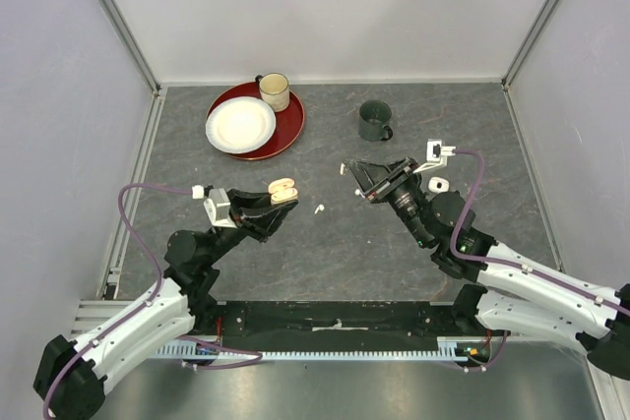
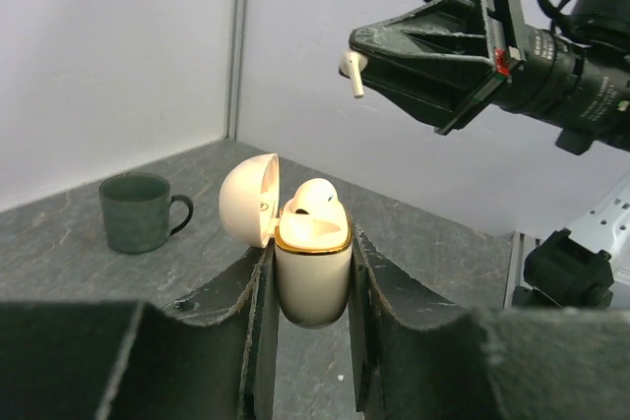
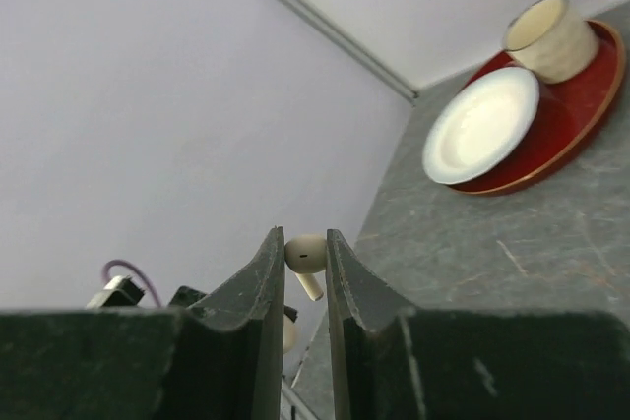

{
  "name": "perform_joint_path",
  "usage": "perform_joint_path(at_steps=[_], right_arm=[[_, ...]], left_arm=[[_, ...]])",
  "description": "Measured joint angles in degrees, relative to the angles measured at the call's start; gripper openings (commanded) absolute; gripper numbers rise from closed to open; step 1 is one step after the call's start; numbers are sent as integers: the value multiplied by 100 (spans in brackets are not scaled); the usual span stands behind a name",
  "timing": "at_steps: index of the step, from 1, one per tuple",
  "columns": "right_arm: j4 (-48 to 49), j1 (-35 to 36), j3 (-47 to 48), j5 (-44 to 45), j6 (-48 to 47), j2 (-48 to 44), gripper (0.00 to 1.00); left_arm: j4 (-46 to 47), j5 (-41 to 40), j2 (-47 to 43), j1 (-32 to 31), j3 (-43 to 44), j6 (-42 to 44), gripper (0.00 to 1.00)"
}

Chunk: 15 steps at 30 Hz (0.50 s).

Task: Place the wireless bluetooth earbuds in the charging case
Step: Pick up the earbud from the center of the board, then place the earbud in the charging case.

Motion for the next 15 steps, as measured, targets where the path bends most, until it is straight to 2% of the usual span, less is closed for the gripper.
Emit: perform_joint_path(at_steps=[5, 15], right_arm=[[802, 85, 15, -505, -107, 273, 0], [1591, 551, 291, -997, -483, 848, 0]], left_arm=[[422, 238, 114, 0, -2, -4, 2], [634, 586, 481, -7, 59, 11, 2]])
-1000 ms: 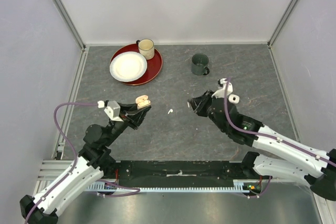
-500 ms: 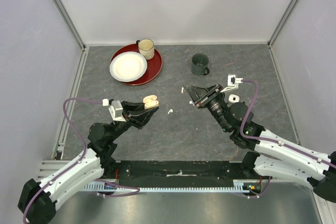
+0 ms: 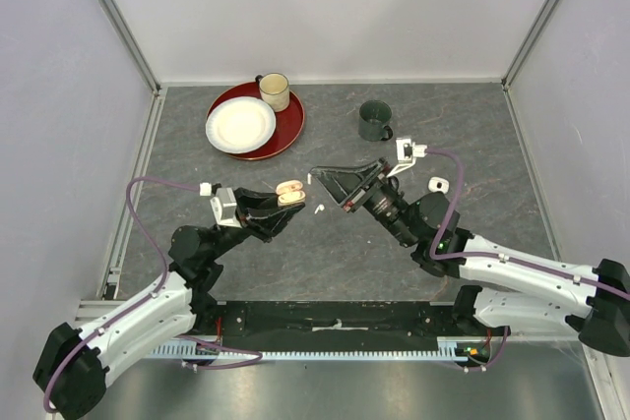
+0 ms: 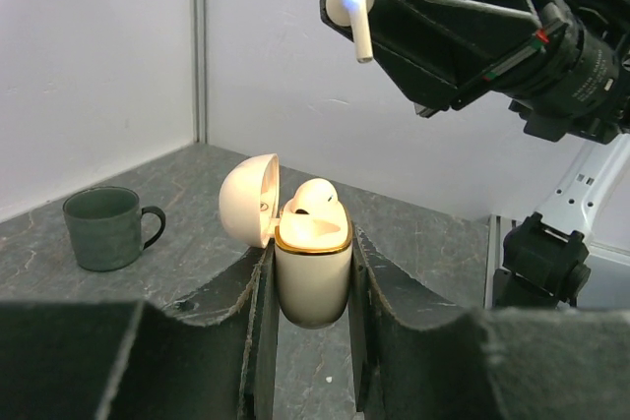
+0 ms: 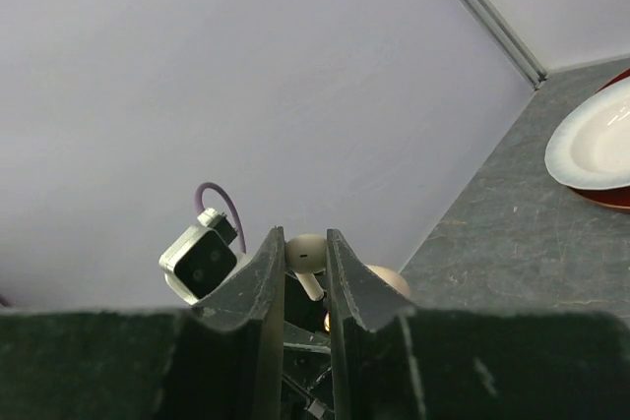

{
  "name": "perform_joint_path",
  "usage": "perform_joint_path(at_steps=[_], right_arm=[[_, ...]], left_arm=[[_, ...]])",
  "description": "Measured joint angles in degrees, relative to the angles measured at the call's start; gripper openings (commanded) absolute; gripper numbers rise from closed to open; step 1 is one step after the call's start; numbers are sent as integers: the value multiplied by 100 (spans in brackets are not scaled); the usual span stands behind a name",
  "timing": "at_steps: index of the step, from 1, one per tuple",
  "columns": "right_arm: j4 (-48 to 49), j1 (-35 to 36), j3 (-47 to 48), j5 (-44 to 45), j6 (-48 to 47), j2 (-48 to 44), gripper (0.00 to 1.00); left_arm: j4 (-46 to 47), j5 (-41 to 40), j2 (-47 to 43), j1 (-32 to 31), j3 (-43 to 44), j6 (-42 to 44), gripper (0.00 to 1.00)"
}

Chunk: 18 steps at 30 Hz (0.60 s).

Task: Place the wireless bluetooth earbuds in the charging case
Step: Place the earbud in the charging case.

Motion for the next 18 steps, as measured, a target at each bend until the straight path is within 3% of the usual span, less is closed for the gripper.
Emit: perform_joint_path(at_steps=[18], right_arm=[[188, 748, 278, 308, -704, 824, 0]], left_arm=[[24, 0, 195, -136, 188, 175, 2]])
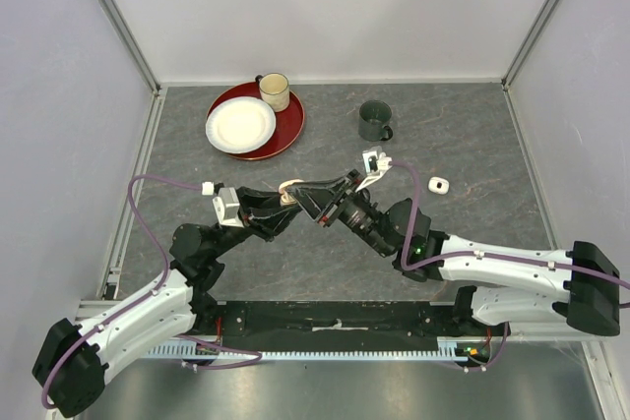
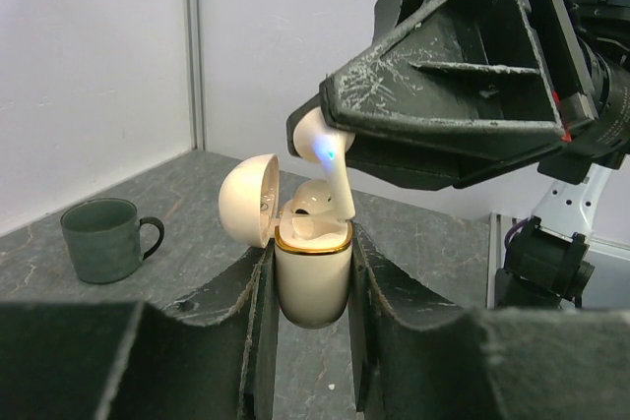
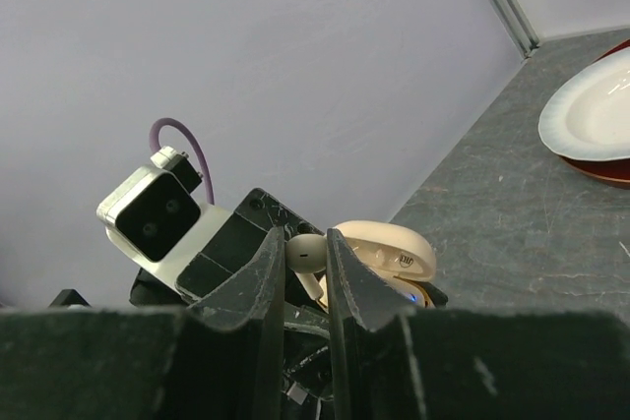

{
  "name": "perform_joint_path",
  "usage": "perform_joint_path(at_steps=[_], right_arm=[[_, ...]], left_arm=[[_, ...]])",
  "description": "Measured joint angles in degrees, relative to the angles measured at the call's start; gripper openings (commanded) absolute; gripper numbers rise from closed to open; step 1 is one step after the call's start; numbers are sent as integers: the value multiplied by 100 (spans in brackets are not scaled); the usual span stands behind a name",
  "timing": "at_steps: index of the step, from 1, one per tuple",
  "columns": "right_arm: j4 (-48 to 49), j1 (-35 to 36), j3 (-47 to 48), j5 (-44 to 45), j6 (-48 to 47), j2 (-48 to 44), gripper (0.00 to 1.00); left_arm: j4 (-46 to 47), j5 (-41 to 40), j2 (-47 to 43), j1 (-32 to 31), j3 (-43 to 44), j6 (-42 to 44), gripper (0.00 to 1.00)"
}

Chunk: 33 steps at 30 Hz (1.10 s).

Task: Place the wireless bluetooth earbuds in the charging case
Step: Place the earbud in the charging case.

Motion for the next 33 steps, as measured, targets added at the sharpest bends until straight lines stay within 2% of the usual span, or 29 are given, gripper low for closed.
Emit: perform_joint_path(at_steps=[16, 33], right_arm=[[111, 245, 2, 732, -348, 142, 0], [415, 356, 2, 1003, -321, 374, 0]], left_arm=[[13, -2, 2, -4, 28, 7, 2], [20, -66, 76, -26, 31, 7, 2]])
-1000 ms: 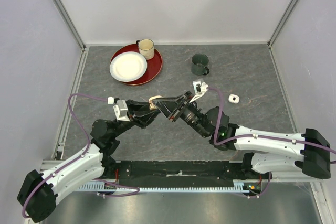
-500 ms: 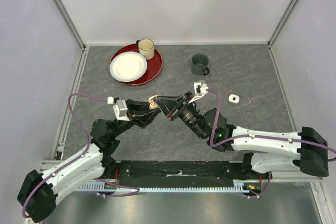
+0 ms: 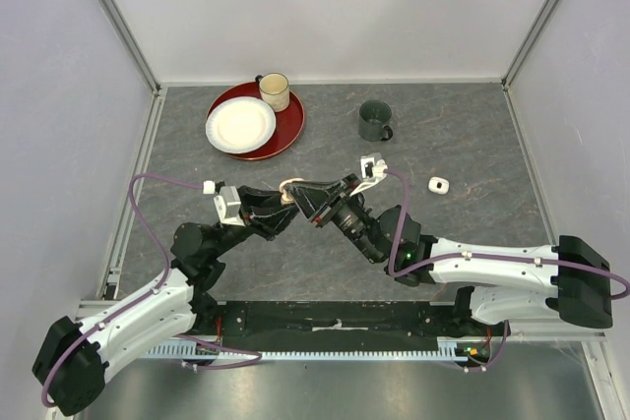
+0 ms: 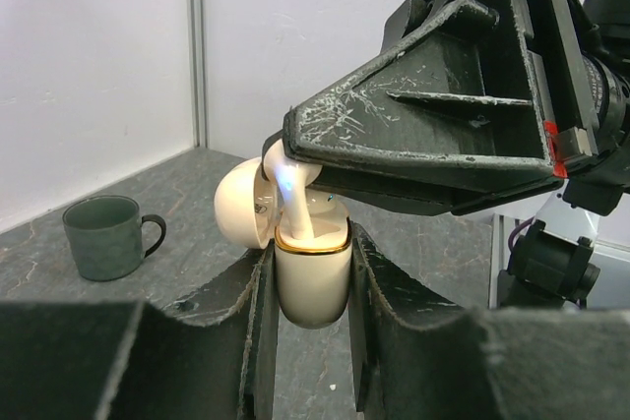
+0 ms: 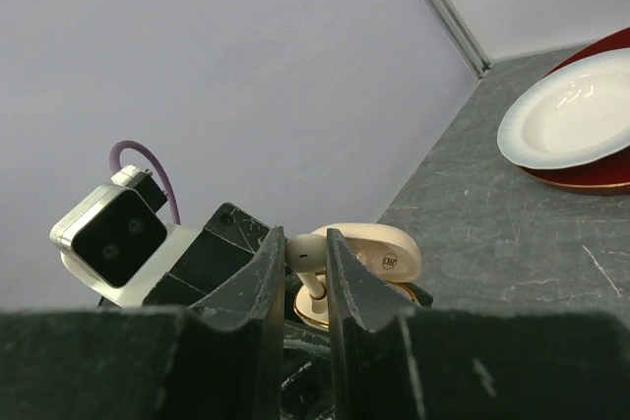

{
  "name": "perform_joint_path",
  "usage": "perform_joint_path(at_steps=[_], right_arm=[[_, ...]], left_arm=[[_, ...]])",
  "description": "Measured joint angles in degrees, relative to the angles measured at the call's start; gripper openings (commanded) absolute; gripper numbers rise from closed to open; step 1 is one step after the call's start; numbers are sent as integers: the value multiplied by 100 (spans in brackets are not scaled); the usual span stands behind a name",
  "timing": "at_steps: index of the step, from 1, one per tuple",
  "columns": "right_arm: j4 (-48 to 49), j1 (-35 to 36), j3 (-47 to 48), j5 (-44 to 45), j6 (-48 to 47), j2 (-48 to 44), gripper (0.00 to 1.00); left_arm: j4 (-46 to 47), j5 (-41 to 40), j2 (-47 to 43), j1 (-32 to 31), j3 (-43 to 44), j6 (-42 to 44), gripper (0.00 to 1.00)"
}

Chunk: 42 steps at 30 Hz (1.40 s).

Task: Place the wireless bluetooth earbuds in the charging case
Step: Place the earbud in the charging case.

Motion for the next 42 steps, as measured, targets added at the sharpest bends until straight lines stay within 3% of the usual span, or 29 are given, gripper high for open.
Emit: perform_joint_path(at_steps=[14, 16, 23, 30, 42], right_arm=[[-339, 210, 98, 483, -20, -7, 0], [-444, 227, 151, 531, -33, -7, 11], [-793, 256, 330, 614, -72, -7, 22], [-1043, 267, 448, 605, -133, -55, 46], [-1189, 313, 560, 428, -459, -179, 59]], left_arm=[[2, -302, -4, -37, 0, 68, 2], [4, -310, -4, -37, 0, 81, 2], [2, -321, -15, -37, 0, 116, 2], [-9, -393, -55, -35, 0, 127, 2], [2, -439, -59, -35, 0, 133, 2]])
